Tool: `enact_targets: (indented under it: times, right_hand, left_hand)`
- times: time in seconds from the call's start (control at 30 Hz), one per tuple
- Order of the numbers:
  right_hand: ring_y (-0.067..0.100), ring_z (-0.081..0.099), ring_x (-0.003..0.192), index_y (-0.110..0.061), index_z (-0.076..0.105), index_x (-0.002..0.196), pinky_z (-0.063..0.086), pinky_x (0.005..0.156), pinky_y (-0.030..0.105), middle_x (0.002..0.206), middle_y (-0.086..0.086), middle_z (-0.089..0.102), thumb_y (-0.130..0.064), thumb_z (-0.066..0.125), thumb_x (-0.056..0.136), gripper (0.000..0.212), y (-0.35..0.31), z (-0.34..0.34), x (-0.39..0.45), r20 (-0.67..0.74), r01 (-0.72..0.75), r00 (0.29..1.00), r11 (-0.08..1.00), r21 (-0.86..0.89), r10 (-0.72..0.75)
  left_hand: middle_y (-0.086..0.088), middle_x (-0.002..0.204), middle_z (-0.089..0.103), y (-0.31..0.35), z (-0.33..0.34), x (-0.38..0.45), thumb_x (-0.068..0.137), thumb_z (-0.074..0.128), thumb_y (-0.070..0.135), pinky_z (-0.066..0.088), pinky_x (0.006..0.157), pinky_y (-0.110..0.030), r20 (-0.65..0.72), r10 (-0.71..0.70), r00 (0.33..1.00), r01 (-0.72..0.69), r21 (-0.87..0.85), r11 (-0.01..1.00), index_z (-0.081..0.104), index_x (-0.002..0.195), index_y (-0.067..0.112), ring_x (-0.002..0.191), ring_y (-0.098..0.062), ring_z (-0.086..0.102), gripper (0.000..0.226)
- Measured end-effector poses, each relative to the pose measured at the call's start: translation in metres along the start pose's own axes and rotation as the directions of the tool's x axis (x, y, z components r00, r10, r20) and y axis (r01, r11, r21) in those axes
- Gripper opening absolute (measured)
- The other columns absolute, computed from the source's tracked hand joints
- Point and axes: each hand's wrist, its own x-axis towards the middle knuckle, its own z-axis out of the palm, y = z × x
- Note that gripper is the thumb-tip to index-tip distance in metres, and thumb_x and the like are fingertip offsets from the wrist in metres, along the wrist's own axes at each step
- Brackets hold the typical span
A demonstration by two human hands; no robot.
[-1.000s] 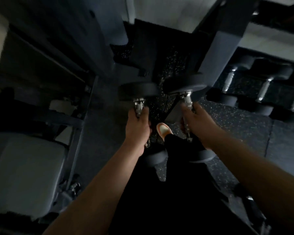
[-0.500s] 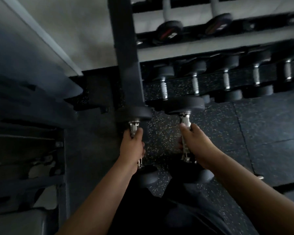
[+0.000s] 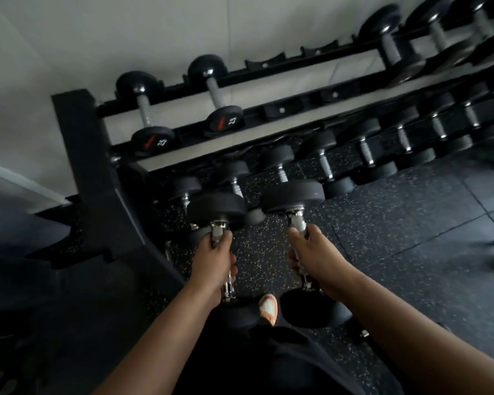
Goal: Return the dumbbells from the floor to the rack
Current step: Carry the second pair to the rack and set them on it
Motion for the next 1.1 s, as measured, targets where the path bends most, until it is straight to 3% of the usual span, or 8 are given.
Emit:
enact_targets:
  times: [0.1, 0.23, 0.33, 0.47, 0.73, 0.9, 1.1]
  right_hand:
    - [0.015, 0.057, 0.057, -0.018, 0.053, 0.102, 0.048, 0.049, 0.029, 0.075, 0.007, 0.064, -0.042, 0.051, 0.096, 0.025, -0.013, -0.02, 0.023, -0.034, -0.006, 0.999, 1.0, -0.011, 0.005]
    - [0.017, 0.058, 0.059, -0.016, 0.055, 0.103, 0.049, 0.053, 0.033, 0.074, 0.006, 0.063, -0.042, 0.051, 0.096, 0.027, -0.034, -0.041, 0.064, -0.049, -0.036, 0.998, 0.999, 0.035, 0.037]
    - [0.015, 0.056, 0.059, -0.016, 0.054, 0.101, 0.049, 0.053, 0.032, 0.072, 0.004, 0.06, -0.042, 0.051, 0.096, 0.027, -0.057, -0.057, 0.101, -0.087, -0.049, 0.995, 0.998, 0.051, 0.053]
    - [0.015, 0.052, 0.053, -0.014, 0.053, 0.099, 0.046, 0.051, 0.033, 0.066, 0.002, 0.055, -0.041, 0.052, 0.094, 0.028, -0.088, -0.081, 0.147, -0.063, -0.063, 0.995, 0.988, 0.138, 0.072]
    - [0.015, 0.055, 0.047, -0.014, 0.053, 0.095, 0.046, 0.045, 0.031, 0.063, 0.003, 0.06, -0.042, 0.053, 0.09, 0.029, -0.137, -0.137, 0.226, -0.125, -0.05, 0.99, 0.996, 0.078, 0.06]
    - [0.016, 0.054, 0.052, -0.013, 0.056, 0.097, 0.045, 0.05, 0.033, 0.062, 0.001, 0.059, -0.039, 0.053, 0.093, 0.027, -0.159, -0.176, 0.28, -0.059, -0.058, 0.996, 0.993, 0.107, 0.065]
    - [0.011, 0.057, 0.05, -0.019, 0.056, 0.1, 0.046, 0.051, 0.031, 0.065, 0.0, 0.063, -0.045, 0.053, 0.092, 0.028, -0.193, -0.231, 0.348, 0.015, -0.09, 0.996, 0.996, 0.019, 0.089]
  left_hand:
    - [-0.011, 0.085, 0.063, 0.022, 0.028, 0.024, 0.095, 0.058, 0.041, 0.049, 0.058, -0.033, 0.005, 0.014, 1.0, -0.014, 0.018, 1.0, 0.058, 0.108, 0.026, 0.068, -0.023, 0.06, 0.02]
    - [-0.008, 0.073, 0.061, 0.049, 0.061, 0.068, 0.095, 0.059, 0.04, 0.044, 0.043, -0.025, -0.032, 0.033, 0.999, -0.033, 0.002, 0.999, 0.059, 0.104, 0.022, 0.051, -0.018, 0.056, 0.02]
    - [-0.009, 0.07, 0.059, 0.076, 0.085, 0.107, 0.095, 0.057, 0.04, 0.043, 0.043, -0.027, -0.028, 0.025, 0.999, -0.025, -0.026, 0.999, 0.058, 0.103, 0.023, 0.05, -0.019, 0.054, 0.019]
    - [-0.012, 0.082, 0.061, 0.112, 0.114, 0.148, 0.096, 0.057, 0.042, 0.045, 0.041, -0.027, -0.014, 0.024, 1.0, -0.025, -0.032, 0.999, 0.057, 0.111, 0.024, 0.059, -0.02, 0.056, 0.023]
    - [-0.008, 0.07, 0.058, 0.176, 0.184, 0.201, 0.096, 0.057, 0.038, 0.044, 0.045, -0.028, -0.029, 0.029, 0.999, -0.029, -0.023, 0.999, 0.056, 0.102, 0.029, 0.046, -0.014, 0.051, 0.011]
    - [-0.007, 0.071, 0.058, 0.206, 0.24, 0.235, 0.096, 0.058, 0.035, 0.044, 0.045, -0.028, -0.104, 0.018, 0.994, -0.021, -0.025, 0.999, 0.058, 0.101, 0.029, 0.051, -0.015, 0.052, 0.008]
    - [-0.008, 0.066, 0.056, 0.239, 0.3, 0.274, 0.097, 0.057, 0.033, 0.039, 0.041, -0.026, -0.225, -0.039, 0.974, 0.014, -0.112, 0.994, 0.059, 0.099, 0.027, 0.046, -0.015, 0.049, 0.007]
